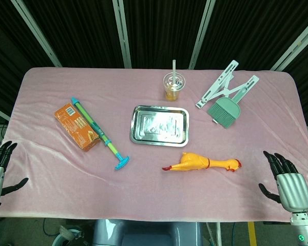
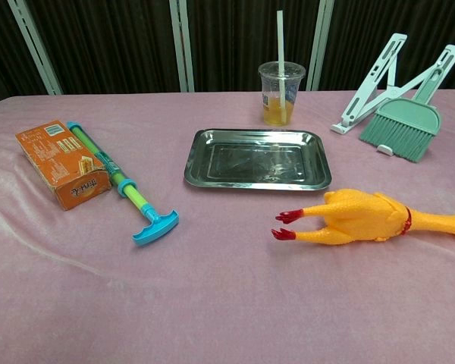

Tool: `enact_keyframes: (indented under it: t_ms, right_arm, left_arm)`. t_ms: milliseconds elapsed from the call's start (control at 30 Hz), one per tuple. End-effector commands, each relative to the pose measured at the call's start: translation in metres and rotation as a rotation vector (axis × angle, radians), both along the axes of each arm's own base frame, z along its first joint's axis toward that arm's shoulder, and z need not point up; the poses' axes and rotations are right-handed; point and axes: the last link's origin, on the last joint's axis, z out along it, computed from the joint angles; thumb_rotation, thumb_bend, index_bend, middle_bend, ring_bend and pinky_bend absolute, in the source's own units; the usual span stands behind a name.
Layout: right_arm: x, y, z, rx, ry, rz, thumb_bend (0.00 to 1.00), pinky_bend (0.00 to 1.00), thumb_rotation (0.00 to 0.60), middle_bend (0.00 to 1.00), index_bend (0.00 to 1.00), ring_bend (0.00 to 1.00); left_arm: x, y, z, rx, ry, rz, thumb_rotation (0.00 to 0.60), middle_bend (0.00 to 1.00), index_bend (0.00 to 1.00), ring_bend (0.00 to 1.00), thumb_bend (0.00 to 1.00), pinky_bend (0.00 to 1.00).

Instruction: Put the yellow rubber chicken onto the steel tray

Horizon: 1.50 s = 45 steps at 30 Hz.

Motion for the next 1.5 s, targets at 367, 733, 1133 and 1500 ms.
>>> enact_keyframes:
  t_ms: [367,733,1133,1500]
  right_arm:
    - [0.015,-0.059,-0.021,0.184,-0.052,-0.001,0.26,0.25,0.6,0.17,0.04,0.18]
    - [0.015,-0.097,-0.068,0.342,-0.029,-0.044,0.26,0.26,0.6,0.18,0.09,0.2]
    - [0.001,-0.12,-0.103,0.414,-0.03,-0.118,0.28,0.27,0.6,0.19,0.16,0.21]
    - [0.0,-0.127,-0.115,0.428,-0.044,-0.121,0.31,0.32,0.6,0.25,0.29,0.27]
  left_arm:
    - [0.008,0.005,-0.001,-0.011,0.007,-0.018,0.6,0.09,0.1,0.03,0.0,0.0]
    - [0.01,0.007,-0.001,-0.019,0.013,-0.01,0.6,0.09,0.1,0.03,0.0,0.0]
    - [0.007,0.009,-0.003,-0.035,0.015,0.009,0.6,0.09,0.1,0.03,0.0,0.0]
    - [0.002,0.007,-0.004,-0.039,0.011,0.031,0.6,0.09,0.11,0.03,0.0,0.0]
